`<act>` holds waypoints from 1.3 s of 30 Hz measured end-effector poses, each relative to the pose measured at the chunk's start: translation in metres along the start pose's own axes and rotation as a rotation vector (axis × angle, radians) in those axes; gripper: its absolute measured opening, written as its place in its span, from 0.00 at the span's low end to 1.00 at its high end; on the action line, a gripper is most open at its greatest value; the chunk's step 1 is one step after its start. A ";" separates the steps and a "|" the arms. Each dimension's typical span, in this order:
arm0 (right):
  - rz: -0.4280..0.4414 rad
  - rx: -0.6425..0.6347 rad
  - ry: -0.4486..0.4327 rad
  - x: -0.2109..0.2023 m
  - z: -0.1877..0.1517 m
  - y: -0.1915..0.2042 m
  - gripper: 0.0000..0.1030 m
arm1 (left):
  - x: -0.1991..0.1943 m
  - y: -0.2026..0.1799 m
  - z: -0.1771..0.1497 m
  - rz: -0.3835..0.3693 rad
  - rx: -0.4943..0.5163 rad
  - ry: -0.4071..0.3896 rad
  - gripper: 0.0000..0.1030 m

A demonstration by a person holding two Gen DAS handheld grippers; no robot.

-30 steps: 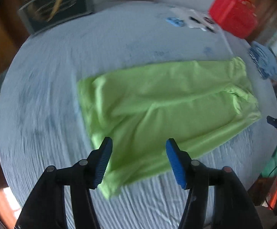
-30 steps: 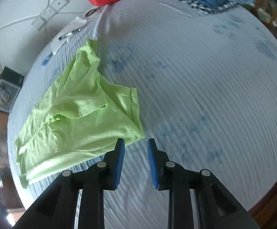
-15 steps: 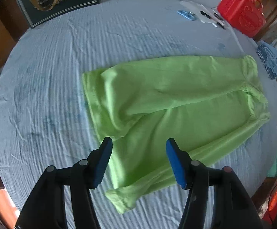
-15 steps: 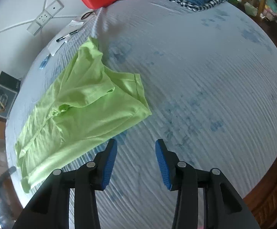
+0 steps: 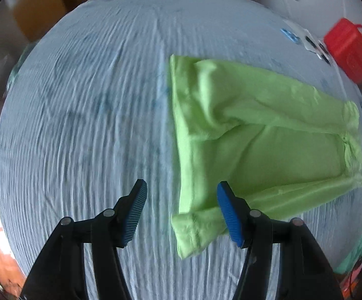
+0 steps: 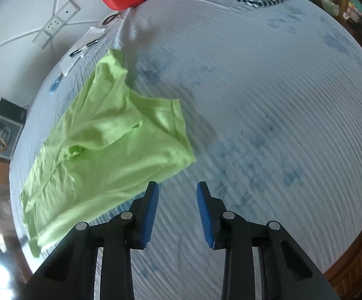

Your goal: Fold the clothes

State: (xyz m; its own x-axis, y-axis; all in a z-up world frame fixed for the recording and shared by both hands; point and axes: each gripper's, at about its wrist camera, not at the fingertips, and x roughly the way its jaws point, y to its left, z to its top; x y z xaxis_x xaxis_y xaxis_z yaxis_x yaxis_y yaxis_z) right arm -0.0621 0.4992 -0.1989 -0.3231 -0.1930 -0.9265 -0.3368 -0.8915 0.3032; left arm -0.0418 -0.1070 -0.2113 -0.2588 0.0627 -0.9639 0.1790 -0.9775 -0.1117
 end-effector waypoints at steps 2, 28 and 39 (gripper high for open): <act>0.008 -0.014 0.004 0.002 0.008 -0.001 0.31 | 0.001 -0.003 -0.006 0.019 -0.020 0.003 0.56; 0.232 -0.878 0.093 0.005 0.135 0.043 0.40 | -0.002 -0.309 -0.043 0.096 -0.256 -0.183 0.96; 0.323 -1.405 0.198 -0.001 0.176 0.068 0.35 | 0.005 -0.475 -0.070 0.142 -0.576 -0.165 0.96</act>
State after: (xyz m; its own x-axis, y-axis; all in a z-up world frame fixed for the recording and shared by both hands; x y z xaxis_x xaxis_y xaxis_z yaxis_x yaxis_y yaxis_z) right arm -0.2409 0.5109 -0.1384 -0.0517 -0.4073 -0.9118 0.8891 -0.4345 0.1437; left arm -0.0613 0.3719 -0.1798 -0.3296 -0.1372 -0.9341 0.6948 -0.7051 -0.1416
